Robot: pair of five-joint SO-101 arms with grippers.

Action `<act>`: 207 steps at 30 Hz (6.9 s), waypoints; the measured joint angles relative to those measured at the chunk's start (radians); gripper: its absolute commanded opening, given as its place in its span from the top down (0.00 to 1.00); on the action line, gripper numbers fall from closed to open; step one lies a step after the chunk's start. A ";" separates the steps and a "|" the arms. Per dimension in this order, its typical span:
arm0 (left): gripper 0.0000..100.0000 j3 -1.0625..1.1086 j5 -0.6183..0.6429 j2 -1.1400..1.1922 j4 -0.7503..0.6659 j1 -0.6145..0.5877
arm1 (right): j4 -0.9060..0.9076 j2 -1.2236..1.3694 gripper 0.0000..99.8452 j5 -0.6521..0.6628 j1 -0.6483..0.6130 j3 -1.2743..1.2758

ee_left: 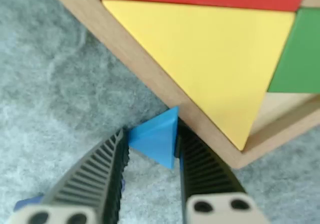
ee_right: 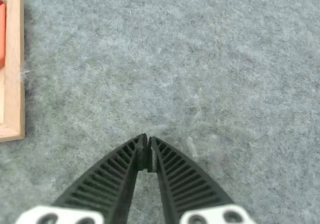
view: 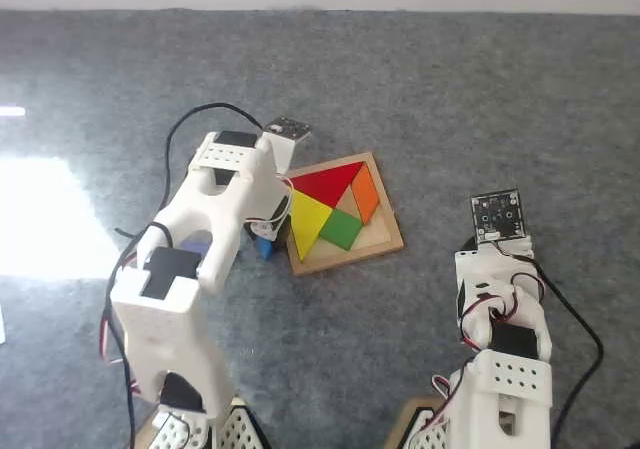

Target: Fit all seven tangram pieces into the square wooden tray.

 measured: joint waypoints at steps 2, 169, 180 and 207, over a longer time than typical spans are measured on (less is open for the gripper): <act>0.98 -0.018 0.000 0.003 0.020 0.000 | 0.000 0.000 0.99 0.000 0.000 0.000; 0.99 -0.137 -0.086 -0.083 0.190 -0.247 | 0.000 0.000 0.99 0.000 0.003 0.000; 0.93 0.608 -0.095 -0.767 -0.127 -0.258 | 0.000 0.000 0.99 0.000 0.003 0.000; 0.85 0.571 0.166 -0.509 -0.252 -0.331 | 0.000 0.000 0.99 0.000 0.003 0.000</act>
